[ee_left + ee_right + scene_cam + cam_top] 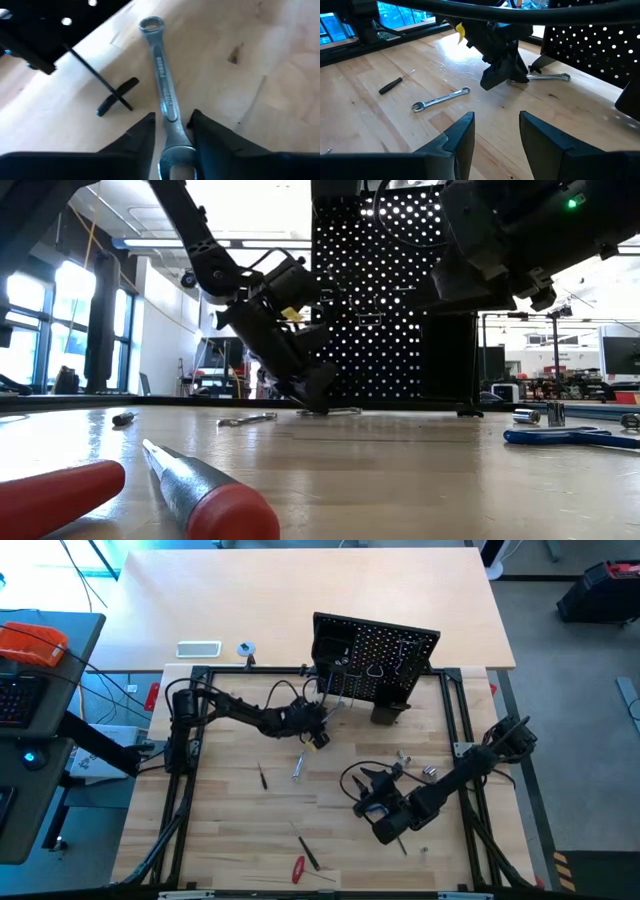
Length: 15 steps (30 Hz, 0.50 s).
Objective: Hang tools onto peg board
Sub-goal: Hang the silver combination wrench onto the pegboard
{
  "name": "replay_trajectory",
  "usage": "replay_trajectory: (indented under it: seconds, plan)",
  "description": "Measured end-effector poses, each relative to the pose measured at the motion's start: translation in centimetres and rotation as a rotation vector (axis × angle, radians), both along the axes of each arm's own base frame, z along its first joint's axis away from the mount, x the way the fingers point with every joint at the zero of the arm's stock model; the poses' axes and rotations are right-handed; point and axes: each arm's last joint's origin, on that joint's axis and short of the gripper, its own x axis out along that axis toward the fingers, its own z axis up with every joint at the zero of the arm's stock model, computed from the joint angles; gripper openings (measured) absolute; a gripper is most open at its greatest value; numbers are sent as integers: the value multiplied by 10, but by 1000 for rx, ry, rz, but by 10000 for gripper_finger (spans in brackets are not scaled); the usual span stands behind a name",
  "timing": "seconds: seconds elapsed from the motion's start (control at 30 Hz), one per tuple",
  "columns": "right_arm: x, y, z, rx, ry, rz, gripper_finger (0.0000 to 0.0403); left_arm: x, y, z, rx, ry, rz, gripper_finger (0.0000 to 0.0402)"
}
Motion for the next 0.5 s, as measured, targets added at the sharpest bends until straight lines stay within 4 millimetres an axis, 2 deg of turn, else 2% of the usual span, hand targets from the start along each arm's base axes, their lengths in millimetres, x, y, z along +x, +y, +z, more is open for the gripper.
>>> replay_trajectory:
  seconds: [0.27,0.5]
  plan:
    - [-1,1,0,5,-6,2,149,0,-17,-3,-100,65,-202,19]
    - [-1,2,-2,27,36,31,149,5,-47,-3,-249,31,-486,15]
